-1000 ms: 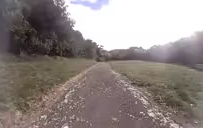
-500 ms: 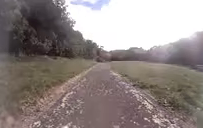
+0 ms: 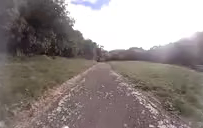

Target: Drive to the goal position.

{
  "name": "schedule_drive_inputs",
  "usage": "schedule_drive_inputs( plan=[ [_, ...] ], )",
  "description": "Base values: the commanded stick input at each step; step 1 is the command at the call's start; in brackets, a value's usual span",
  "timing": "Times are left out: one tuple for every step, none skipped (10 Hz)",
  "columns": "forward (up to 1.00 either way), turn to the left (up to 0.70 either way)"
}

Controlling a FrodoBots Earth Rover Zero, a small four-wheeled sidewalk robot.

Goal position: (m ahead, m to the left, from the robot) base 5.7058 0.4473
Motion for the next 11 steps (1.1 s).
schedule_drive_inputs(
  plan=[
    [0.30,0.00],
    [0.30,0.00],
    [0.30,0.00],
    [0.30,0.00],
    [0.30,0.00],
    [0.30,0.00],
    [0.30,0.00],
    [0.30,0.00],
    [0.30,0.00],
    [0.30,0.00],
    [0.30,0.00]
  ],
)
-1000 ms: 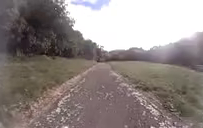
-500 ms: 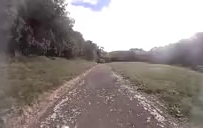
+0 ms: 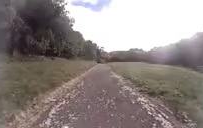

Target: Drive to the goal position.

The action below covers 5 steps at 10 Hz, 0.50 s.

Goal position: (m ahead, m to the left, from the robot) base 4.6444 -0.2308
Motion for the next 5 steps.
schedule_drive_inputs(
  plan=[
    [0.30,0.00],
    [0.30,0.00],
    [0.30,0.00],
    [0.30,0.00],
    [0.30,0.00]
  ],
)
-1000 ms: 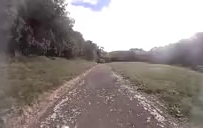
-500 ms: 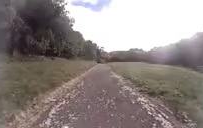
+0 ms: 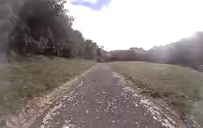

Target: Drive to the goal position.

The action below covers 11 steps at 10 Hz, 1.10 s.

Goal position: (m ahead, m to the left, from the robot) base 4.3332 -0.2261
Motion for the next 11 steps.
schedule_drive_inputs(
  plan=[
    [0.30,0.00],
    [0.30,0.00],
    [0.30,0.00],
    [0.30,0.00],
    [0.30,0.00],
    [0.30,0.00],
    [0.30,0.00],
    [0.30,0.00],
    [0.30,0.00],
    [0.30,0.00],
    [0.30,0.00]
  ],
)
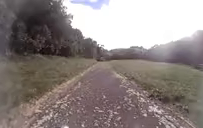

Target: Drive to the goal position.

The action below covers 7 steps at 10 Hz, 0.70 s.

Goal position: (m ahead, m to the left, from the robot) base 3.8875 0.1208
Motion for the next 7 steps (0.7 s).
schedule_drive_inputs(
  plan=[
    [0.30,0.00],
    [0.30,0.00],
    [0.30,0.00],
    [0.30,0.00],
    [0.30,0.00],
    [0.30,0.00],
    [0.30,0.00]
  ],
)
